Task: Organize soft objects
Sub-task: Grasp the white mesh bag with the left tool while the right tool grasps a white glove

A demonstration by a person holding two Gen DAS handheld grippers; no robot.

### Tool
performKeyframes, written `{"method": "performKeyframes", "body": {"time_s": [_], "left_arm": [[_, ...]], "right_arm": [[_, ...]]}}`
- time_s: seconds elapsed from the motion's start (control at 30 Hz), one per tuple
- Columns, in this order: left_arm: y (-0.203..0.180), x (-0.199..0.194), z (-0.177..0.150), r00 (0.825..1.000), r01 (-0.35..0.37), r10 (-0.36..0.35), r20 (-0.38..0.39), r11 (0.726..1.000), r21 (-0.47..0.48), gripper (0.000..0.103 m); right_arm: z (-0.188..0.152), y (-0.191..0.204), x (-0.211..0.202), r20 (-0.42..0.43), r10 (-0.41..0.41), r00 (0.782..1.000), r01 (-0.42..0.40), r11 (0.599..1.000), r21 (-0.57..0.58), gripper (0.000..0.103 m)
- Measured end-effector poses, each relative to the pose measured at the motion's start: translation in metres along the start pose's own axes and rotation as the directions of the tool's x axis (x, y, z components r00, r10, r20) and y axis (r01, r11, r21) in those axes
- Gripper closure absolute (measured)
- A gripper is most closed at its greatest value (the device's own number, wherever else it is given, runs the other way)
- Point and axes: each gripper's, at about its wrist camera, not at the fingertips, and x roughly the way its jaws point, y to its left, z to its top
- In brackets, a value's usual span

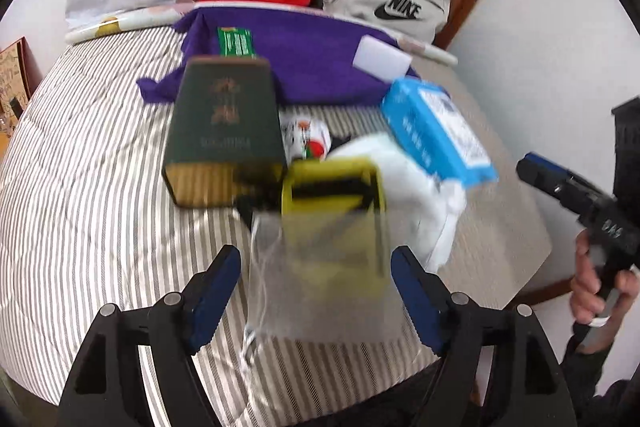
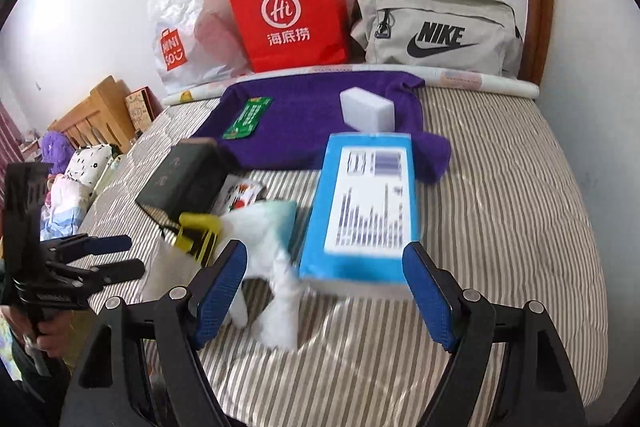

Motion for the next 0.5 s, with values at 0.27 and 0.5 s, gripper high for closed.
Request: {"method": "performKeyframes", "body": {"time_s": [0.27,0.5], "left_arm": [[-0.008,0.024,-0.025,0.998,0.020,-0.018,-0.059,0.999,0.040,0.027],[-0.016,0.044,-0.026,0.998,0.000,0.003,-0.056,0.999,0.054,0.027]], "right_arm": [[-0.030,0.005,-0.003,-0.017,0.019,1.000,-0.018,1.000,0.012,0.023],[-0.045,0.004,-0.001,-0.032,0.024,0.999,-0.024,0.999,0.023,0.023]]}}
